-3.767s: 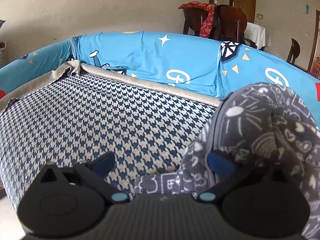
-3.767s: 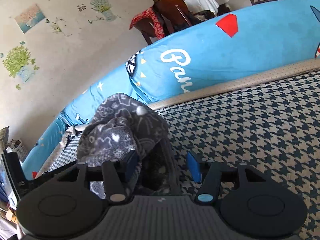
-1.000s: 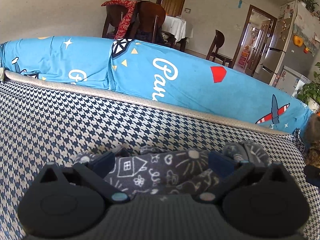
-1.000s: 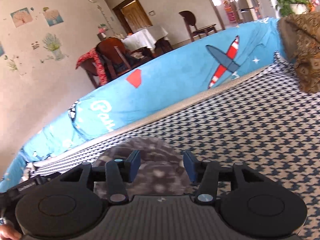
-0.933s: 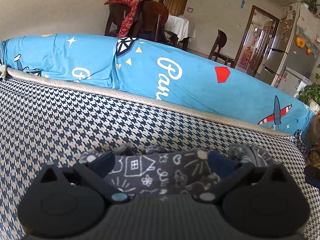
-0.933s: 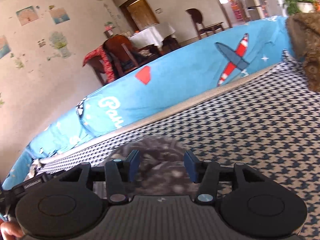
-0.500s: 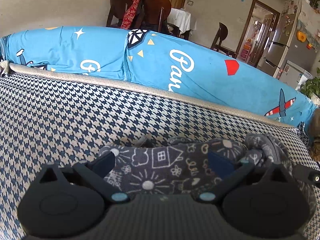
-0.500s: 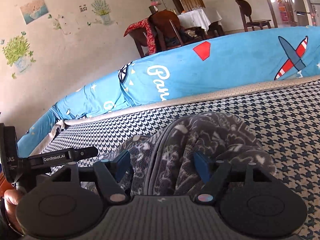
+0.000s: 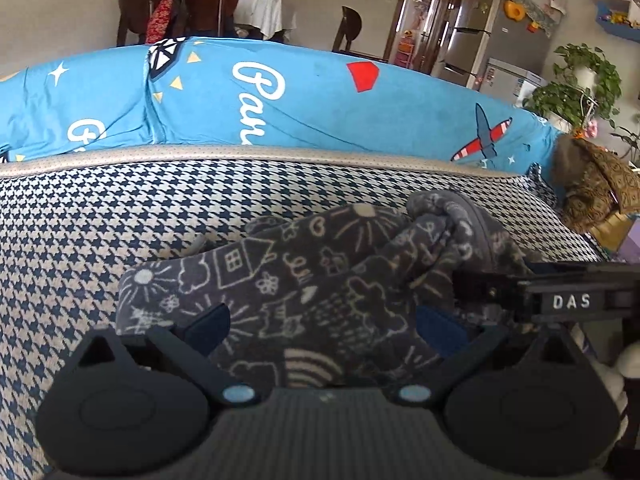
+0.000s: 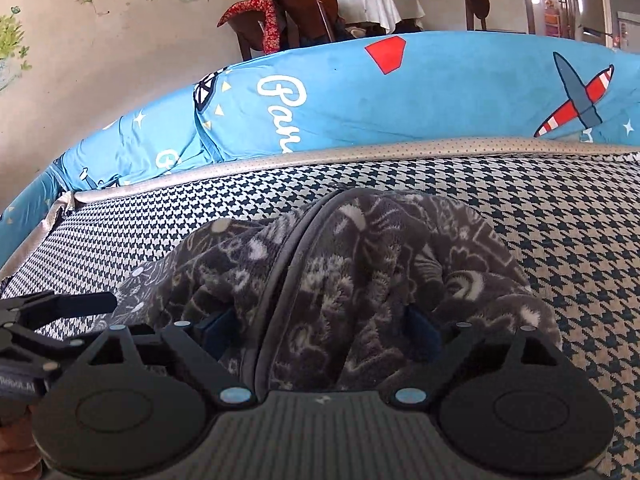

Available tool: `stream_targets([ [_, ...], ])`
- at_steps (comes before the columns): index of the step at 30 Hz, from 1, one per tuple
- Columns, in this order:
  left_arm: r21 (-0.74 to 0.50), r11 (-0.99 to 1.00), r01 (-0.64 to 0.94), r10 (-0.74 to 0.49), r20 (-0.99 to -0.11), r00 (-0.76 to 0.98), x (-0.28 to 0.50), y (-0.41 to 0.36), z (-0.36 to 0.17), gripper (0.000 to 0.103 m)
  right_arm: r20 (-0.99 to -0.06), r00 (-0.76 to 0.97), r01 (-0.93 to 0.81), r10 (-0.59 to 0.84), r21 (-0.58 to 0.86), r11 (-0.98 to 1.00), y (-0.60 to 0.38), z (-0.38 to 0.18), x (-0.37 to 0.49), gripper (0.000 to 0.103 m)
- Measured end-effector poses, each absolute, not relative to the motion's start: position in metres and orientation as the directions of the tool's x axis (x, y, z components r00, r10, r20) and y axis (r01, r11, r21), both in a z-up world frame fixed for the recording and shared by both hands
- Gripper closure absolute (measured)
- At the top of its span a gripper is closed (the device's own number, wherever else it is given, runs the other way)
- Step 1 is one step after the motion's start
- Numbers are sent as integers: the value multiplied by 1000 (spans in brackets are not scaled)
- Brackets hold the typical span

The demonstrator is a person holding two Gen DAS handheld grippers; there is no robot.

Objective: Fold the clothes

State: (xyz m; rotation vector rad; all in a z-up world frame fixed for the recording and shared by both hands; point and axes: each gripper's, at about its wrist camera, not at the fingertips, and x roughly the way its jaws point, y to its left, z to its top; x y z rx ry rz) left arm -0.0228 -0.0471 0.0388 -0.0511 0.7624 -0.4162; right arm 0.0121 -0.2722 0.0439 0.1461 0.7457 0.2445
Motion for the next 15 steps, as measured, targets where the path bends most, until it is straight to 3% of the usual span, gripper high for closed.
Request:
stream_targets([
  [7,-154,894,421,-407,-675,616,-26,-71,28,0,-640,717,-162,275,231,959,-274,43,11,21],
  [15,-101,895,435,-384,-670,635,-23,-94,26,0,-640,707,-163,301,266,950,-282,46,11,19],
])
